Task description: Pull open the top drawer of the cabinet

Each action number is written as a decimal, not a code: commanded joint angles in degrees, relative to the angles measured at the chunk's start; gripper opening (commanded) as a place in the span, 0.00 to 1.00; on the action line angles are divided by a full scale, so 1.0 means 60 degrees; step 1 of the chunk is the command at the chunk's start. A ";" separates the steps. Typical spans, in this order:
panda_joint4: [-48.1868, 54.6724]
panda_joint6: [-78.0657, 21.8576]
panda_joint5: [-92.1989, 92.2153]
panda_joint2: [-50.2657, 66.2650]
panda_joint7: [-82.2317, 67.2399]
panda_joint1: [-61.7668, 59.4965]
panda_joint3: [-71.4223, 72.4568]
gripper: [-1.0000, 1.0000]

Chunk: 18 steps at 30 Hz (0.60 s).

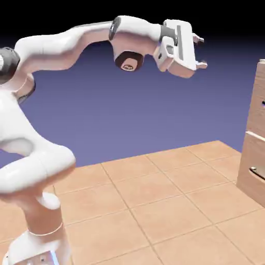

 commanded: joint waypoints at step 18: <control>0.3307 -0.1464 0.7476 -0.1409 -0.0310 -0.6083 0.4491 0.50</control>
